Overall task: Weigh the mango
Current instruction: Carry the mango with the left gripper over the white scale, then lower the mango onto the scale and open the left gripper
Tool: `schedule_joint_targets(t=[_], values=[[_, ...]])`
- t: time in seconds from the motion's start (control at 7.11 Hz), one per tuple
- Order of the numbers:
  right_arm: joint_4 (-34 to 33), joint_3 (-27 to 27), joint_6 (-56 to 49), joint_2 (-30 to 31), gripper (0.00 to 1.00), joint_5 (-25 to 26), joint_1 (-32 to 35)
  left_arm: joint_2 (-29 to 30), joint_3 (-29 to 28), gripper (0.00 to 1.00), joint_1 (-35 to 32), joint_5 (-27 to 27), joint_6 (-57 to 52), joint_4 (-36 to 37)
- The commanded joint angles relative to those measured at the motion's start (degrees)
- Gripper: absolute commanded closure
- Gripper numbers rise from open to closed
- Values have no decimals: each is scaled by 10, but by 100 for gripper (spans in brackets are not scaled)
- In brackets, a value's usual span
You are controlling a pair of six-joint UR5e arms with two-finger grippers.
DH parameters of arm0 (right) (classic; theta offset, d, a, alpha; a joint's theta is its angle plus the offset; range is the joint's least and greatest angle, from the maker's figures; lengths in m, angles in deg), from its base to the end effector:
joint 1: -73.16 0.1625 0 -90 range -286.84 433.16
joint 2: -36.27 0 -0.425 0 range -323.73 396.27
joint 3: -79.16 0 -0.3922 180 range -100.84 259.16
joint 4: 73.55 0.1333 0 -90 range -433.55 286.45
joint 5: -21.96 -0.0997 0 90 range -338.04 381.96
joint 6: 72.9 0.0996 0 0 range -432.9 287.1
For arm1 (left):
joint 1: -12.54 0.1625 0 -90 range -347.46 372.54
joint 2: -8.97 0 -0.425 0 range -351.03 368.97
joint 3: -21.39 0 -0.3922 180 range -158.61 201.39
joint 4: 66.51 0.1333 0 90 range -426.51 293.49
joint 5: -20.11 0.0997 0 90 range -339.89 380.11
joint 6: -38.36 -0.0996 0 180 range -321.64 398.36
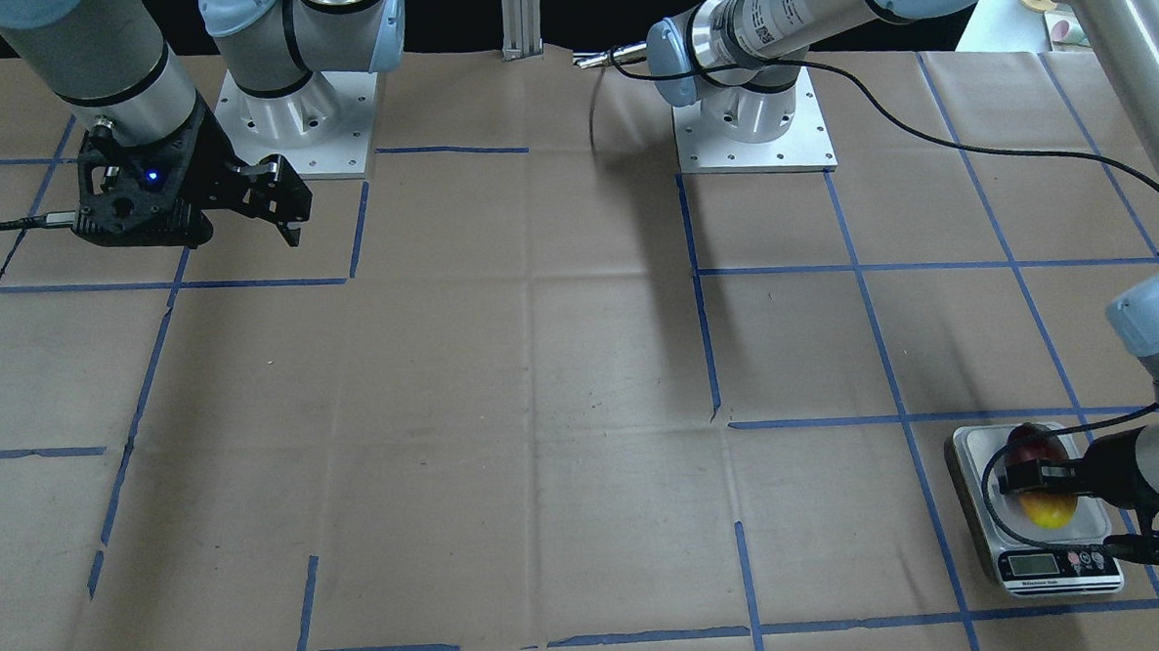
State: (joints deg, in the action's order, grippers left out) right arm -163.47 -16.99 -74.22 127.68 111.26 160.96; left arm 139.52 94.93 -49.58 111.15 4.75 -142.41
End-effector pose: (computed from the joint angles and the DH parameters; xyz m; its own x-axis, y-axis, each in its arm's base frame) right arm 0.1163 -0.4762 0.4473 -0.9998 0.0165 -0.0141 0.0152 0.9964 0.0837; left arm 0.2182 -0.6937 0.2100 -0.9922 0.0948 0.0811 0.1065 0.9823 0.1544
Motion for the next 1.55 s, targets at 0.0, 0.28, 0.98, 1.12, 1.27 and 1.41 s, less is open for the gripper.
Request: schedule_joint_targets(t=[0.0, 0.28, 0.98, 1.12, 1.27, 1.41], values=[[0, 0, 0, 0, 0, 0, 0, -24, -3, 0, 0, 4, 0, -9], [0, 0, 0, 0, 0, 0, 0, -118, 2, 0, -3, 3, 6, -67], [0, 0, 0, 0, 0, 0, 0, -322, 9, 0, -211, 2, 288, -254], [0, 0, 0, 0, 0, 0, 0, -333, 11, 0, -247, -3, 326, -281], [0, 0, 0, 0, 0, 0, 0, -344, 19, 0, -271, -5, 347, -300], [0, 0, 0, 0, 0, 0, 0, -379, 62, 0, -282, -6, 370, -299]])
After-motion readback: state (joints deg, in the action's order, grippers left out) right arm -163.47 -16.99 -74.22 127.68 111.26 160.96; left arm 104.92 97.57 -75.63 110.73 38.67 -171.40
